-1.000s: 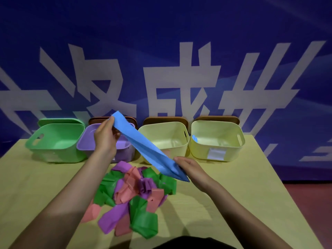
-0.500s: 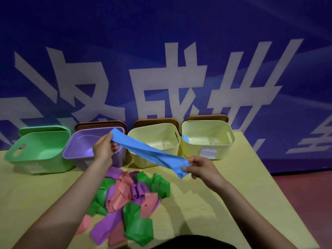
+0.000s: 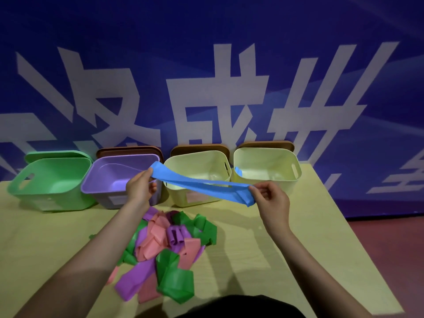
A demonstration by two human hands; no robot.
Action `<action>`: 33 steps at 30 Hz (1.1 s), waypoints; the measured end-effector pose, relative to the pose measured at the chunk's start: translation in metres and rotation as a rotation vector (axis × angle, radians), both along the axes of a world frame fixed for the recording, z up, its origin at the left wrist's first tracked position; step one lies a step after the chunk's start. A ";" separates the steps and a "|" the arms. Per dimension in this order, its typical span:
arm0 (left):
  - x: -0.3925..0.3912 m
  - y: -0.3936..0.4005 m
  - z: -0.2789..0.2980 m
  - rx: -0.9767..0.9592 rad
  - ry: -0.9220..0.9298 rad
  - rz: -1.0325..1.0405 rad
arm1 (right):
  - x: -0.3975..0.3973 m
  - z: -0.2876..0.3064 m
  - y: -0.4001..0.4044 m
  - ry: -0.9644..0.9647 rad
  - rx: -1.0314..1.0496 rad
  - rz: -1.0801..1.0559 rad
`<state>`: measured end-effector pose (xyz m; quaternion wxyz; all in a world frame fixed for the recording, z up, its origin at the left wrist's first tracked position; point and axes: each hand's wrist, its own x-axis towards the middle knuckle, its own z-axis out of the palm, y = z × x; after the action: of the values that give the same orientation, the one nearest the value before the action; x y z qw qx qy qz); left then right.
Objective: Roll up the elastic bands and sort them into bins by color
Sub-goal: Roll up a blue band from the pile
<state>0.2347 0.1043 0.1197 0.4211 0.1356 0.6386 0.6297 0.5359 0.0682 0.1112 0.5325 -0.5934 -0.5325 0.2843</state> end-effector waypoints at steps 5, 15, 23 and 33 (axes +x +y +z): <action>0.004 -0.001 0.009 0.010 0.032 0.004 | 0.009 0.005 0.002 -0.224 0.212 -0.207; 0.027 -0.005 0.044 0.251 -0.131 -0.220 | 0.020 -0.009 0.001 -0.333 0.290 0.200; 0.082 -0.023 0.081 0.344 0.061 -0.608 | -0.024 0.017 0.001 -0.018 -0.027 0.470; 0.051 -0.018 0.091 0.377 0.027 -0.421 | -0.095 0.033 0.007 0.336 -0.226 0.726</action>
<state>0.2859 0.0862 0.2110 0.5014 0.3497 0.4734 0.6342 0.4408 0.0749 0.1438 0.4084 -0.3671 -0.5785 0.6032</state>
